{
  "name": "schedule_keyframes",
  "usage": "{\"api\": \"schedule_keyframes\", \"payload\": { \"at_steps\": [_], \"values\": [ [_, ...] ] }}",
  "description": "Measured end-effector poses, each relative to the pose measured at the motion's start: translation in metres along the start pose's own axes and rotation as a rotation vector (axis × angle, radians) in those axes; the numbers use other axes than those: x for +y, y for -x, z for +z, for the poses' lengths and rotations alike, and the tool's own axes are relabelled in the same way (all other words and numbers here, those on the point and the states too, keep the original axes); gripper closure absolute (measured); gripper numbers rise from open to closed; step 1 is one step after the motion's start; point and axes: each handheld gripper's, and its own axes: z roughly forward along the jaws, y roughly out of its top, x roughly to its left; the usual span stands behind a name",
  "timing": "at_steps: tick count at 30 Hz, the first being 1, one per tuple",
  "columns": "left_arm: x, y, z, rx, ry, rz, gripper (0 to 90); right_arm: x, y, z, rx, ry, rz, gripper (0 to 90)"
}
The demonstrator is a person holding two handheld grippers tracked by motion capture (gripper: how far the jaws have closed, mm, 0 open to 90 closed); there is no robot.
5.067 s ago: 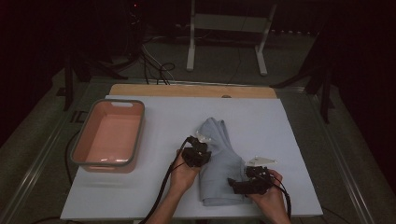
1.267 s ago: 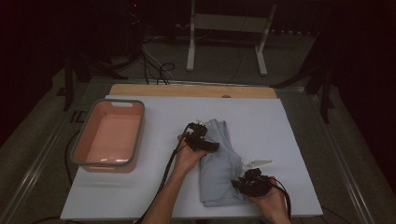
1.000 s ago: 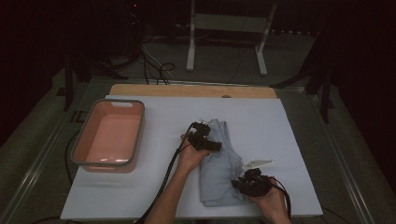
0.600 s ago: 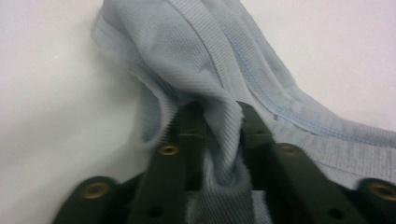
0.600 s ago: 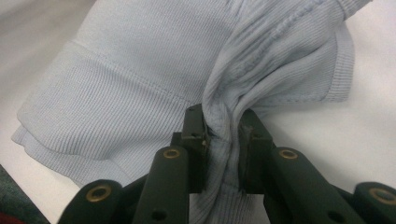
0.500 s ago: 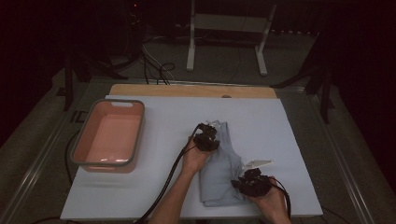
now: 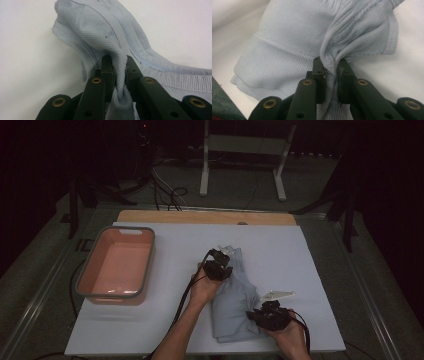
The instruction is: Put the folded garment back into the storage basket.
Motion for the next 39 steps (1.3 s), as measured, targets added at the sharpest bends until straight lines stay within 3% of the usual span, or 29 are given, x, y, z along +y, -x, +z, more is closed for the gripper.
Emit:
{"api": "schedule_keyframes", "payload": {
  "at_steps": [20,39],
  "values": [
    [0.004,-0.015,-0.022,-0.002,0.017,-0.010,82.9,0.012,-0.009,-0.004,0.029,0.053,-0.019,80.6],
    [0.012,-0.028,-0.039,0.007,0.019,-0.012,82.8,0.029,-0.019,-0.002,0.048,0.070,-0.038,80.6]
  ]
}}
